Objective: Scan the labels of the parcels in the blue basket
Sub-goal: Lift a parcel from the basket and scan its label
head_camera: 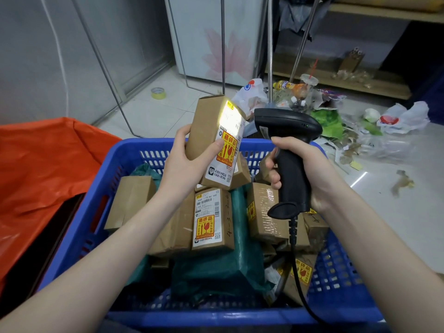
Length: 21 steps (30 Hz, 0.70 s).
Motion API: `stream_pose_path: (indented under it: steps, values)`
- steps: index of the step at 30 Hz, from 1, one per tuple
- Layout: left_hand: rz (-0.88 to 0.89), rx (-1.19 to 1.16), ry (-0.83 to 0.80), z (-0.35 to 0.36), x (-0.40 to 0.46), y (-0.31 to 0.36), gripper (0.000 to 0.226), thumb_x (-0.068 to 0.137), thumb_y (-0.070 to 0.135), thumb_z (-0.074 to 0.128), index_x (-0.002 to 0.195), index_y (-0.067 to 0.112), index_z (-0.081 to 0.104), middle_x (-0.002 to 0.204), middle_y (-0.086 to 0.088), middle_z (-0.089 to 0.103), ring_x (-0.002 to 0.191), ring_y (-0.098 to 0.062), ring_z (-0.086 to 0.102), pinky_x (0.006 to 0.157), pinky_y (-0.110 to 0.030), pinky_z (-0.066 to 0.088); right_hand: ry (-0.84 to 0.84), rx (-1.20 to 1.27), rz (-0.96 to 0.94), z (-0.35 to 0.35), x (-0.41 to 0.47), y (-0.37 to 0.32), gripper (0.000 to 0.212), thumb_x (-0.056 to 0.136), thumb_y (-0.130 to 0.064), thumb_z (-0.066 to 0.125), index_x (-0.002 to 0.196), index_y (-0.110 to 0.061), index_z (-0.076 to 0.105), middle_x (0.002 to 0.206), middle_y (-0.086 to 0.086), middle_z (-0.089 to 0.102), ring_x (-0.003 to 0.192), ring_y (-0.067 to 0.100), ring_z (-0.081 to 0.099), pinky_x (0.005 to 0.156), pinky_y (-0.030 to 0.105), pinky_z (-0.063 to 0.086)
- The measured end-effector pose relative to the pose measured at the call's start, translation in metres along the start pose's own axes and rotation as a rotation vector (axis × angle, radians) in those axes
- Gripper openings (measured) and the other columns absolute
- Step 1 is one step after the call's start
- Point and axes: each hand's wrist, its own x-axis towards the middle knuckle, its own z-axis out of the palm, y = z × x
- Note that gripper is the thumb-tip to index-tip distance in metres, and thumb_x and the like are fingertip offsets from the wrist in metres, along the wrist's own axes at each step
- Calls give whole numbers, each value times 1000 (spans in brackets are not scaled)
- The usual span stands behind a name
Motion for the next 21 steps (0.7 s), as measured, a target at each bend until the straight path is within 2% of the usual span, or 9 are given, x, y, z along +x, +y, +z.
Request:
stream_pose_path:
  steps: [18,21]
  values:
    - [-2,21,15,0,2,-3,63,77,50,66,131,36,36,115,4,63,85,-8,70,64,-21,58,5,-19,18,-2,1,2,29,85,-29,63,65,-9,56,61,4,54,42,15,51,40,23,44]
    - [-7,15,8,0,1,-2,63,78,49,66,131,35,36,114,4,63,83,-7,70,60,-18,57,4,-31,11,-4,2,2,29,85,-29,64,66,-9,57,62,4,54,43,15,51,41,24,45]
